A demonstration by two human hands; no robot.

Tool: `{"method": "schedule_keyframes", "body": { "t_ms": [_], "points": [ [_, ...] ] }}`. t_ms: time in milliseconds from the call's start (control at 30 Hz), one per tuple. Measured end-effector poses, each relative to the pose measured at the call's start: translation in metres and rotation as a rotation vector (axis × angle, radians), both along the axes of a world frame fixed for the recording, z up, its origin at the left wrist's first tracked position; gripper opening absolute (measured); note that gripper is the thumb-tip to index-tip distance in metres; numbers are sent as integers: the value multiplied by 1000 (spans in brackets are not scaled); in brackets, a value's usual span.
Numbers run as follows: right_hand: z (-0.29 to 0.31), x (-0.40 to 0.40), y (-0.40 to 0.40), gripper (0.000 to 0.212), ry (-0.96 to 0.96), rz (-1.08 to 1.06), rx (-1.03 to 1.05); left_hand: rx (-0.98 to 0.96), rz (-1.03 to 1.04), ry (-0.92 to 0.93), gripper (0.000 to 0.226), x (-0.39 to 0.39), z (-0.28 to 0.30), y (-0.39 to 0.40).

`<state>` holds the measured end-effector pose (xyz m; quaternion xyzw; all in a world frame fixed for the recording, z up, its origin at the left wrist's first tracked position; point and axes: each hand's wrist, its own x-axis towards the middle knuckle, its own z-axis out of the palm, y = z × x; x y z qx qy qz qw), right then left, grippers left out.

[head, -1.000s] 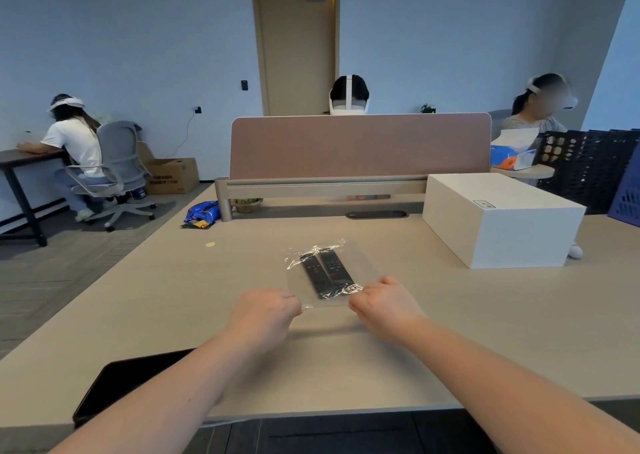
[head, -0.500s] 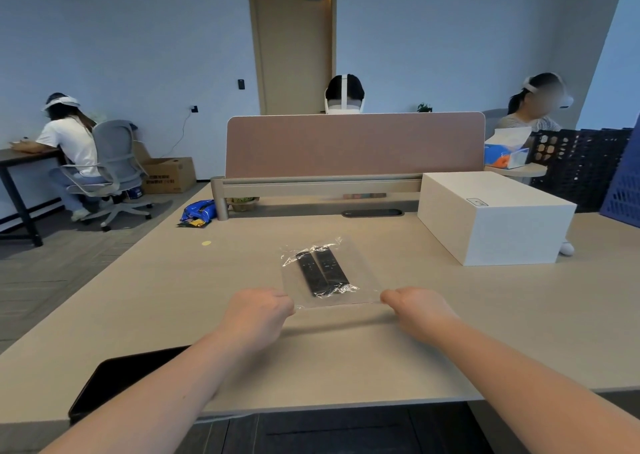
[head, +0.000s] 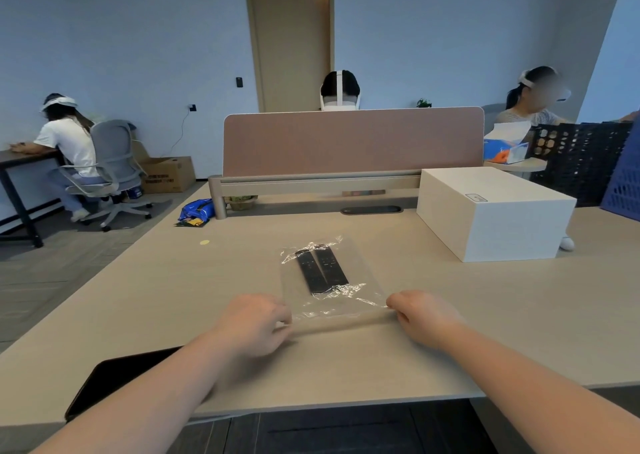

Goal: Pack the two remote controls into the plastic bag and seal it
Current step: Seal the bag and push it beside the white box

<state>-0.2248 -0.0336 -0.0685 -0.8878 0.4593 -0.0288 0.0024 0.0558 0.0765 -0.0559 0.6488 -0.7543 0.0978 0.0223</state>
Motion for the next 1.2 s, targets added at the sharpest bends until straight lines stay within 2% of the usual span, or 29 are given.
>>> {"method": "schedule_keyframes", "body": {
  "t_ms": [33,100,200,300,333,400,567,700,900,967,1067,1200],
  "points": [
    [2,-1,1,31,-38,-18,17,25,11,34,41,1,2,0],
    [7,-1,1,41,-177,-110,76,30,64,215,56,1,9,1],
    [17,5,-6,43,-423,-273,149,-54,163,452,65,1,21,-7],
    [20,16,-18,41,-569,-357,207,-78,324,475,33,1,21,-25],
    [20,21,-22,39,-582,-367,240,-62,380,474,25,-1,20,-31],
    [18,32,-28,34,-584,-368,302,9,492,495,26,-3,14,-42],
    [11,61,-40,45,-568,-416,408,79,668,671,55,-9,4,-63],
    [12,75,-56,52,-569,-429,429,78,722,860,63,-10,-1,-84],
    [4,86,-76,48,-612,-346,457,26,729,838,49,-12,-12,-105],
    [-2,86,-83,49,-593,-324,425,4,697,740,42,-19,-11,-113],
    [-7,81,-96,51,-709,-381,367,-35,582,634,37,-33,-13,-130],
    [-12,64,-121,49,-735,-439,278,-33,479,689,39,-47,-18,-166]
  ]
}}
